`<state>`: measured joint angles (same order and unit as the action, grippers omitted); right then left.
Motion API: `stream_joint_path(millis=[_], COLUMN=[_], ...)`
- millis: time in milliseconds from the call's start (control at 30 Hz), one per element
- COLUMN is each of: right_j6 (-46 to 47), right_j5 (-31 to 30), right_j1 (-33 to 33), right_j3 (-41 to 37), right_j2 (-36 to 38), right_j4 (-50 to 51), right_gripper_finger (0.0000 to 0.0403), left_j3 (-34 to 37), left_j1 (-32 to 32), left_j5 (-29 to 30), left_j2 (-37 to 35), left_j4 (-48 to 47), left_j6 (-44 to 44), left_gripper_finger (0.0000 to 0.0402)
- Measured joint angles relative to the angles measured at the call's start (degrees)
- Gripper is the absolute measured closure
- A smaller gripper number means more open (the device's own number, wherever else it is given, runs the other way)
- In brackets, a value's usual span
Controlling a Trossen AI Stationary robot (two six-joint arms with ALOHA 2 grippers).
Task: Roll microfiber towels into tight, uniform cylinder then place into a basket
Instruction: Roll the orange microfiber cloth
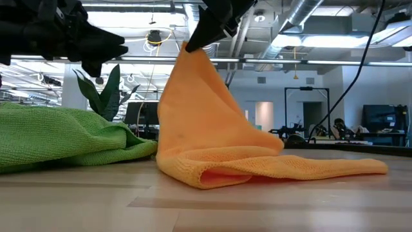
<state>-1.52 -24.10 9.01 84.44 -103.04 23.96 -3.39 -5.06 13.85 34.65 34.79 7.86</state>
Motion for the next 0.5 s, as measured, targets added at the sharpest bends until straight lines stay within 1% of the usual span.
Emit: stream_joint_path(millis=[167, 400, 500], right_j6=[0.07, 0.12, 0.13], right_j5=[0.00, 0.00, 0.00], right_j1=[0.01, 0.03, 0.03], right_j3=[0.00, 0.00, 0.02], right_j2=[0.02, -0.09, -0.24], right_j4=[-1.38, -2.40, -2.16], right_gripper_finger=[0.0388, 0.0396, 0.0391], left_j3=[-2.34, -7.07, -8.63], left_j1=[0.01, 0.00, 0.01], left_j5=[-0.04, -0.24, -2.93], left_j2=[7.93, 17.93, 21.40], left_j4=[3.91, 3.93, 3.87], left_j6=[-1.24, -2.16, -2.16], left_gripper_finger=[0.0277, 0.0277, 0.0277])
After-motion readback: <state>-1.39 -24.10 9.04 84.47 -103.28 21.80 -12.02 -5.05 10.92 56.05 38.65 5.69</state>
